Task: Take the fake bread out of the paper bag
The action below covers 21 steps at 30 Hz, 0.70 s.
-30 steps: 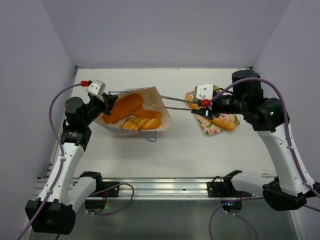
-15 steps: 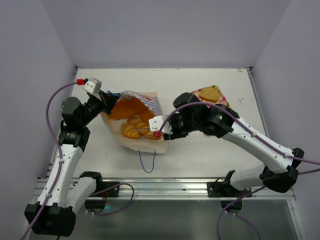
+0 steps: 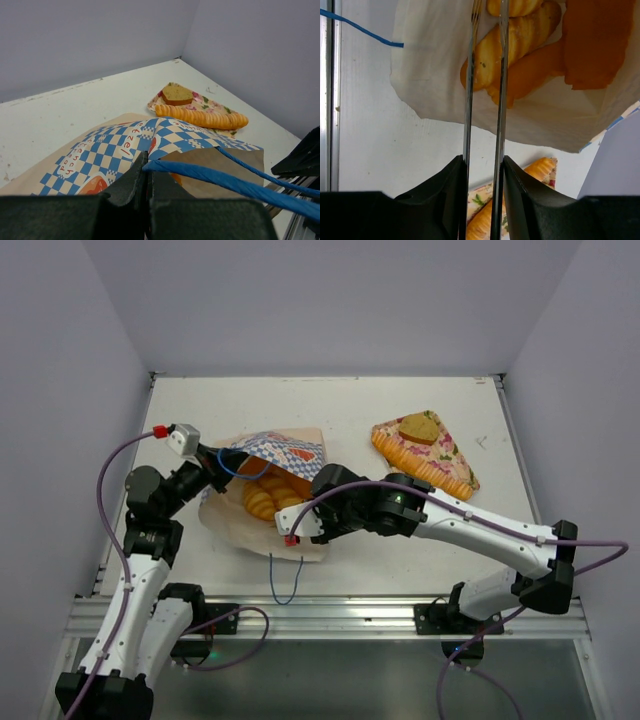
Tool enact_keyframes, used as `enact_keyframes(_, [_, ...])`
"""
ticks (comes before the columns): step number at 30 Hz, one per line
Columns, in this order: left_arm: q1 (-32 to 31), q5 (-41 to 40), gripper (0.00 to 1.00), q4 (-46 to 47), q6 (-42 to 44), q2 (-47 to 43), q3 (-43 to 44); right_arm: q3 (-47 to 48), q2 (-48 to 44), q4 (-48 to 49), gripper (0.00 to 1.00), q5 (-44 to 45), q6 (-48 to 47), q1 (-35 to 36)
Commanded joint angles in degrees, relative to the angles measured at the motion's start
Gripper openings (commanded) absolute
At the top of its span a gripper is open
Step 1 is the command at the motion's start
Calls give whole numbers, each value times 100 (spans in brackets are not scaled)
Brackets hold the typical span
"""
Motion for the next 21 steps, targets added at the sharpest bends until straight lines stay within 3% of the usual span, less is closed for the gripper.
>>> enact_keyframes(1, [8, 17, 0, 161, -373, 62, -143, 34, 151, 270, 38, 410, 190, 254])
enact_keyframes(9, [-106, -351, 0, 389, -997, -78, -485, -79, 257, 551, 35, 270, 1280, 237])
enact_keyframes(12, [-133, -1009, 0, 521, -1226, -298, -696, -273, 222, 612, 35, 340, 1394, 71])
enact_keyframes(15, [-133, -1493, 0, 574, -1200, -325, -715, -264, 187, 604, 35, 279, 1474, -185])
enact_keyframes(21, [-133, -1618, 0, 636, -911, 8, -171, -185, 186, 613, 35, 244, 1483, -712])
